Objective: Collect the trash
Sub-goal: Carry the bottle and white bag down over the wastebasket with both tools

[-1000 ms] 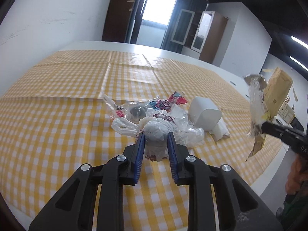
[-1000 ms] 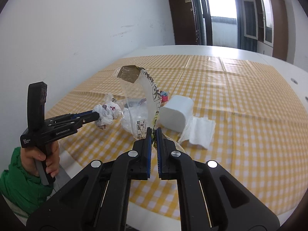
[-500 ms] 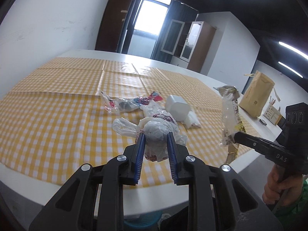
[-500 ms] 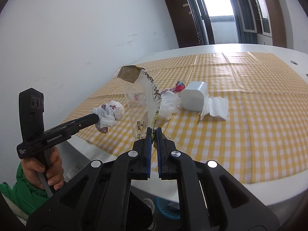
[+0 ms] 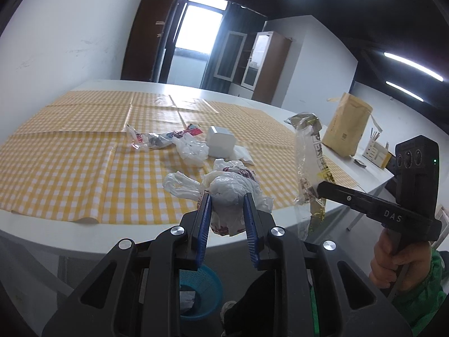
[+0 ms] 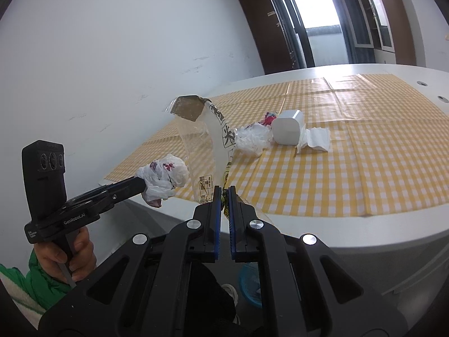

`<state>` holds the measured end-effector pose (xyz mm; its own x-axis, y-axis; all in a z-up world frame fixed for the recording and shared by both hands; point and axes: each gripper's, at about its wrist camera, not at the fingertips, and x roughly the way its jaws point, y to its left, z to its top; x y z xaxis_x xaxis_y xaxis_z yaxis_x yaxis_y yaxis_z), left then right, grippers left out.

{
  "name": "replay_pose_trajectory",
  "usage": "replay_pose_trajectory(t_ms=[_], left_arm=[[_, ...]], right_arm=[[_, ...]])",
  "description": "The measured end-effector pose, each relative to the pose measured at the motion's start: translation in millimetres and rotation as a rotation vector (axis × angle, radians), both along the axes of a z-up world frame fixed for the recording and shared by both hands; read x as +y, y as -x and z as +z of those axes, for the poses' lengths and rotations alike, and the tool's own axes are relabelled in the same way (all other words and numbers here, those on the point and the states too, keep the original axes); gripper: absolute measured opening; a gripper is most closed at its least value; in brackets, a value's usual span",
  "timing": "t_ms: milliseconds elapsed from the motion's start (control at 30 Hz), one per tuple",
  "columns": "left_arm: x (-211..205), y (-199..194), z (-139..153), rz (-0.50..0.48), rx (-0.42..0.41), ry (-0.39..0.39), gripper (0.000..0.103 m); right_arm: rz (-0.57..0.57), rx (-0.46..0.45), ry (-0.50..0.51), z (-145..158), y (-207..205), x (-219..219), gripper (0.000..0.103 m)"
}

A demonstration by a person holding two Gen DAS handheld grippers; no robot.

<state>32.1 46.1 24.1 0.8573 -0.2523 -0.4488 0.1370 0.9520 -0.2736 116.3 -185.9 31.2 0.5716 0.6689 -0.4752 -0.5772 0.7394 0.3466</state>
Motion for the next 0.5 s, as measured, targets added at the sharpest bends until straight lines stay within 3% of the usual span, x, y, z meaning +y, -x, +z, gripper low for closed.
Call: replay_pose_trajectory(t_ms=[500], left_arm=[[-18, 52, -20, -0.045, 0.024, -0.043, 0.022]], right_arm=[[0.027, 0.031, 0.024, -31, 45, -3, 0.004]])
